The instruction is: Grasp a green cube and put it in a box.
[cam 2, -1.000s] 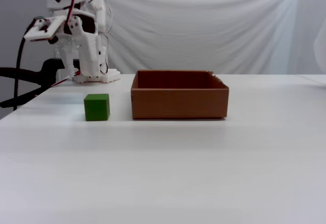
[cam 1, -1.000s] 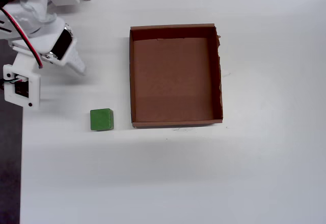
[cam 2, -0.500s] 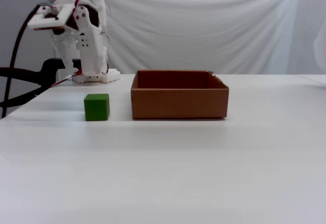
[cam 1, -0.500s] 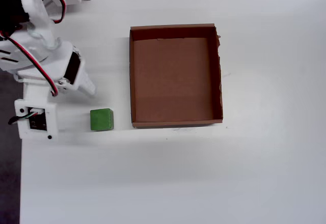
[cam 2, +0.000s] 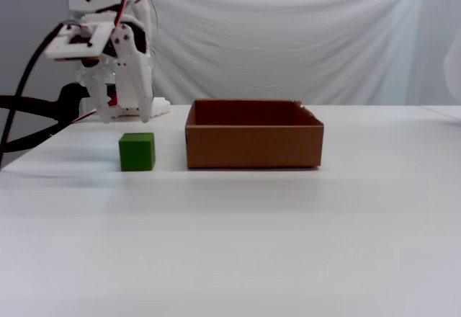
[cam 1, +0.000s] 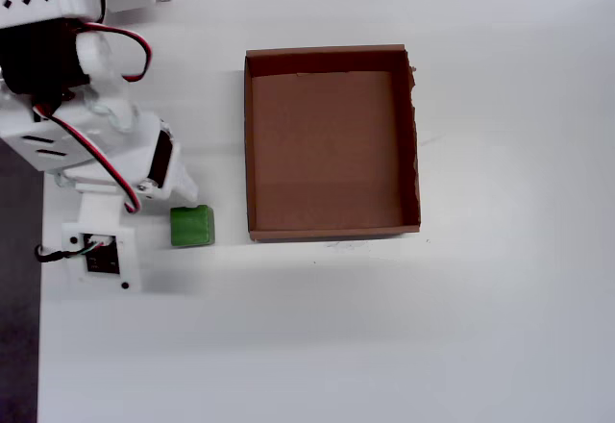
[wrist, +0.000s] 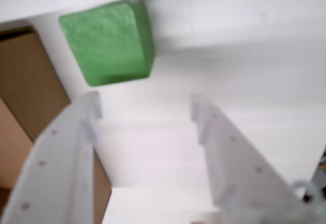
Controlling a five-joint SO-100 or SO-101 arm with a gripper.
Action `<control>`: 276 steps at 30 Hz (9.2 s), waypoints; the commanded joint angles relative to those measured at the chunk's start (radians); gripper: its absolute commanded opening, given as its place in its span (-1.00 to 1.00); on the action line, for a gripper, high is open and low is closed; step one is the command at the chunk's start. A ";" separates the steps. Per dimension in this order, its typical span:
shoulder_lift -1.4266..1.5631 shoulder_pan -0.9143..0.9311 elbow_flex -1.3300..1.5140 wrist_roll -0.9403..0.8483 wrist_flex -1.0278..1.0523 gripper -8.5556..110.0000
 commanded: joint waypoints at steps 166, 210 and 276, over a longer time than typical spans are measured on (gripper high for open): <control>-0.488 -0.652 -0.620 0.319 0.357 -0.62; 0.457 -0.009 -0.166 0.313 0.689 -0.47; 1.471 0.258 0.969 0.321 0.471 -0.47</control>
